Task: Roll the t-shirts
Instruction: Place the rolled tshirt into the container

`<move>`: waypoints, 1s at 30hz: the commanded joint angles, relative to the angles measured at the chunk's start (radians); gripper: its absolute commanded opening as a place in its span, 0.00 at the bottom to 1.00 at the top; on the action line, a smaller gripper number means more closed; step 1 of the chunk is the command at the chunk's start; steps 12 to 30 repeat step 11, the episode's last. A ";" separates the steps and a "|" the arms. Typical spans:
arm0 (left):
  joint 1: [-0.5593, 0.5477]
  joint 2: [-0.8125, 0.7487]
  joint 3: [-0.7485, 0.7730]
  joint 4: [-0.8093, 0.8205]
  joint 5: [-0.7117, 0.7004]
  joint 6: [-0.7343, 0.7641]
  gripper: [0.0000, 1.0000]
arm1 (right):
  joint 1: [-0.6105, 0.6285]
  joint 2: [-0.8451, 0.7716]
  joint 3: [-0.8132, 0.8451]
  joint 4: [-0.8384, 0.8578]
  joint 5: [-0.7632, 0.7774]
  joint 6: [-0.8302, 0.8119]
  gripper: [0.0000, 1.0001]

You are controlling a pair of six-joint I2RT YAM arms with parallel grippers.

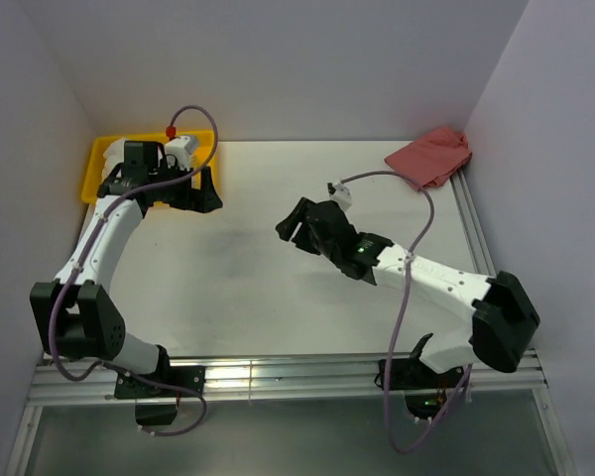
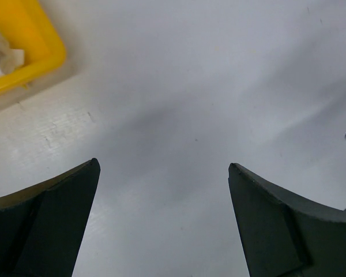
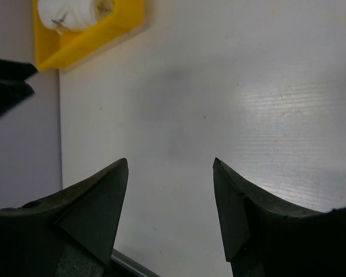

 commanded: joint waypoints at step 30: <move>-0.124 -0.193 -0.148 -0.028 0.036 0.116 0.99 | -0.018 -0.387 -0.179 -0.082 0.238 0.000 0.74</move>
